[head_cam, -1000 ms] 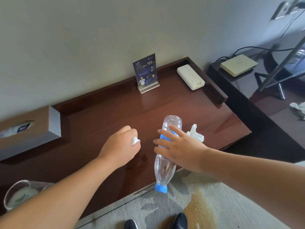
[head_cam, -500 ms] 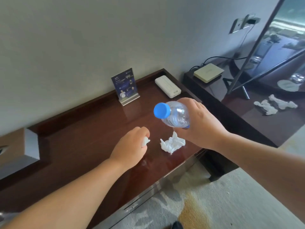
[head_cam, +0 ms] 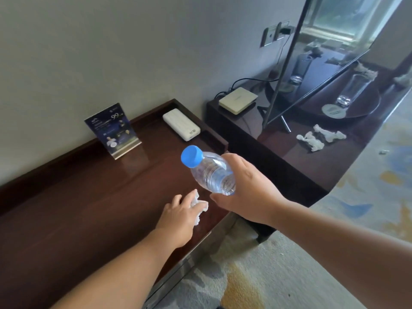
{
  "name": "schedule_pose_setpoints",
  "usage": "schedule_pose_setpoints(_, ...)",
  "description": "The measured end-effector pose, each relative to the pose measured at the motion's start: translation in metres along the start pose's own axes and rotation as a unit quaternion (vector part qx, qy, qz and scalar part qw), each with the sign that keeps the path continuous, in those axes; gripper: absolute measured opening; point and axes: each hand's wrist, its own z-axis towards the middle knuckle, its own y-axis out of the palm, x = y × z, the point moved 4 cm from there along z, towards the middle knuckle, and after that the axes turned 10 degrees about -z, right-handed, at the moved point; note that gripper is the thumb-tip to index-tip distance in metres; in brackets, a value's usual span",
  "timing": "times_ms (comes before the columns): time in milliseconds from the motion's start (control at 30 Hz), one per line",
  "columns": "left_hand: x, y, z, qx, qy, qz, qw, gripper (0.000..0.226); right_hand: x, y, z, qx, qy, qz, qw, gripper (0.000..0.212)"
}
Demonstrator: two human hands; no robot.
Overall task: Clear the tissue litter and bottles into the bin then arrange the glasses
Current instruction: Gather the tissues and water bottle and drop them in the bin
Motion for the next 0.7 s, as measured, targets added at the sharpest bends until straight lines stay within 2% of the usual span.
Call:
schedule_pose_setpoints(133,0.008,-0.005,0.001,0.014,-0.029,-0.008,0.999,0.005,0.008,-0.003,-0.001,0.000,0.007,0.002,1.000,0.075)
schedule_pose_setpoints(233,0.010,-0.015,0.002,0.001,-0.029,-0.011,1.000,0.011,0.010,-0.009,-0.003,0.004,0.028,0.010,1.000,0.073)
schedule_pose_setpoints(367,0.028,-0.052,0.003,0.014,0.015,-0.028,0.999,0.001,0.007,-0.027,-0.013,0.021,0.065,0.013,0.998,0.073)
schedule_pose_setpoints(500,0.061,-0.099,0.010,0.058,0.088,-0.022,0.994,0.029,0.011,-0.055,-0.043,0.060,0.134,-0.006,0.989,0.070)
schedule_pose_setpoints(700,0.129,-0.130,0.020,0.079,0.201,-0.016,0.976,0.034,0.032,-0.105,-0.095,0.128,0.237,-0.044,0.962,0.070)
